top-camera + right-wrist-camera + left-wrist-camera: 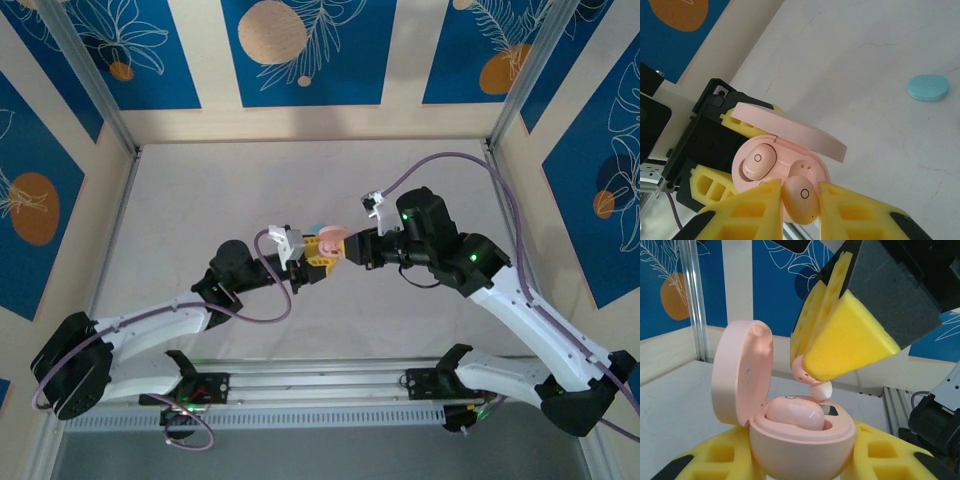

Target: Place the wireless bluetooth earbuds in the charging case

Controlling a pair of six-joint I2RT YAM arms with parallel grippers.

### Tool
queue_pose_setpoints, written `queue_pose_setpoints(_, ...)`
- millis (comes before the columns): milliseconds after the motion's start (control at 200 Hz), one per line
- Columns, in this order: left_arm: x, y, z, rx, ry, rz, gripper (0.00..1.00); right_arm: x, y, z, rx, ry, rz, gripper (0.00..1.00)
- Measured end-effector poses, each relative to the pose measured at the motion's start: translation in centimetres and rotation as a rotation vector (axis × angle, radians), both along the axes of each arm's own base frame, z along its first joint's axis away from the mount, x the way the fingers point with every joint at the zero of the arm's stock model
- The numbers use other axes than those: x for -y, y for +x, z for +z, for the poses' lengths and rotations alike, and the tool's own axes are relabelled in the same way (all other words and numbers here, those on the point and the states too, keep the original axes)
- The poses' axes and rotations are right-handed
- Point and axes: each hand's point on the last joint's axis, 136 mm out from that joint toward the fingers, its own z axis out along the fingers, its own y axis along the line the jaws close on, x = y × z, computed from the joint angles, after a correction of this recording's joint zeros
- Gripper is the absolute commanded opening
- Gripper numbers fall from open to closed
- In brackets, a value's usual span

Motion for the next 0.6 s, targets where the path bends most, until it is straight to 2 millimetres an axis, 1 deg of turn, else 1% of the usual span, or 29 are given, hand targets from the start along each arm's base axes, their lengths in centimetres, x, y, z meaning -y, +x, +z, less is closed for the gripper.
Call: queue_pose_setpoints(600,0.05,-0.09,0.0,-0.001,0.0,-0.003,0.19,-0.41,0.13,0.09,0.012,0.002,0.006,0.23)
